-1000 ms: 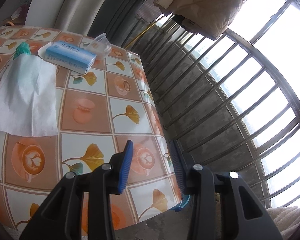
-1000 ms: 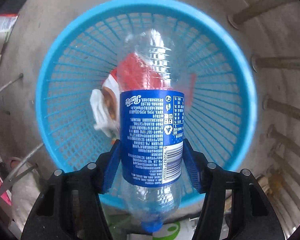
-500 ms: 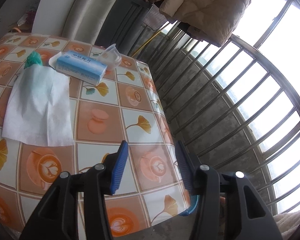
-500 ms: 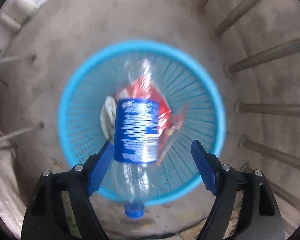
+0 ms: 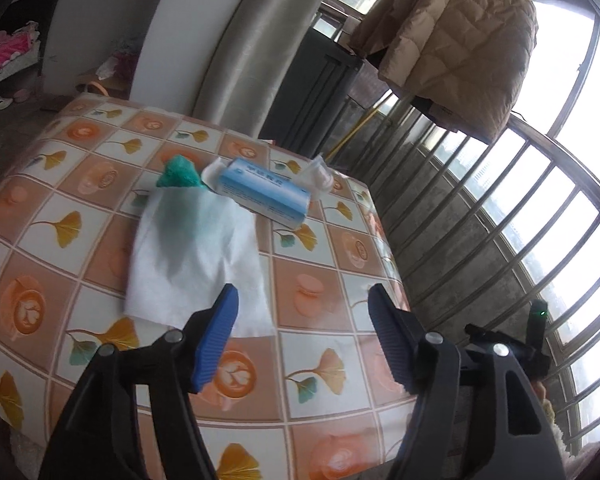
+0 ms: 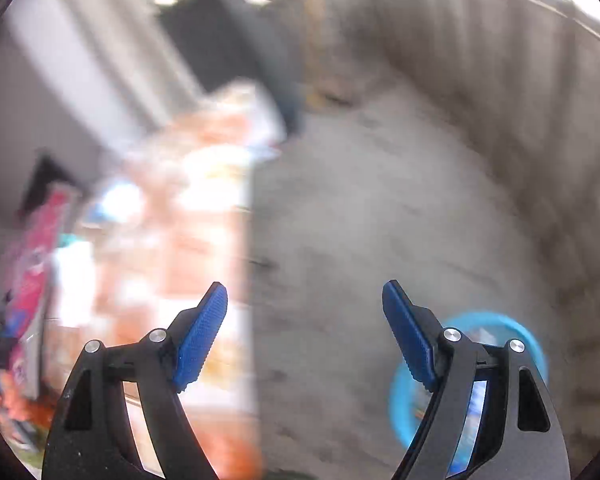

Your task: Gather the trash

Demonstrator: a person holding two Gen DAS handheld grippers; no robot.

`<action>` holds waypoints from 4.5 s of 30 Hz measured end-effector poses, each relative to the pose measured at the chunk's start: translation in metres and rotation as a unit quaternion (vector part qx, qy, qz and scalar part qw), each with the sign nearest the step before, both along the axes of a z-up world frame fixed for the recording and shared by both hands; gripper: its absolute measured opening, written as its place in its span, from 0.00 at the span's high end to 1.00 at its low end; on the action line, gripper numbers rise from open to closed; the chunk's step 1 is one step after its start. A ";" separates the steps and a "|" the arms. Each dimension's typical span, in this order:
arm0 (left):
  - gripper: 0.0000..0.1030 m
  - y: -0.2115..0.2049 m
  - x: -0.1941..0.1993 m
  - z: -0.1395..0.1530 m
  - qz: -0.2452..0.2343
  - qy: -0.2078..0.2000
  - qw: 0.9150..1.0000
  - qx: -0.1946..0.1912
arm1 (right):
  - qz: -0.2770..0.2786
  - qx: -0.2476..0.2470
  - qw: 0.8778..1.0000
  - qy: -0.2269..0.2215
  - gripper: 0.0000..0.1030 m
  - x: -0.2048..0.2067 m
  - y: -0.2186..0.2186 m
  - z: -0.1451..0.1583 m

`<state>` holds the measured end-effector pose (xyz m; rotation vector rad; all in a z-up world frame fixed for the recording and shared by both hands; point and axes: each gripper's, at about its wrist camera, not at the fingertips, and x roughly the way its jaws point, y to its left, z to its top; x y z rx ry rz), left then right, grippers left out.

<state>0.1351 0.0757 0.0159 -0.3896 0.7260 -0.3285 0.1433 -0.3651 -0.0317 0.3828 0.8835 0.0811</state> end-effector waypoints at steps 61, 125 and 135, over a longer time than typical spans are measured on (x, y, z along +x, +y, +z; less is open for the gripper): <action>0.42 0.096 0.173 -0.051 0.116 0.082 0.989 0.029 | 0.139 0.024 0.988 0.065 1.00 0.021 0.134 -0.016; 0.67 0.054 -0.041 -0.073 0.091 0.073 0.987 0.110 | 0.244 -0.163 0.956 -0.002 0.75 0.033 0.281 -0.023; 0.82 0.049 -0.039 -0.059 0.094 0.054 0.989 0.105 | 0.222 -0.087 0.971 0.014 1.00 0.036 0.255 -0.017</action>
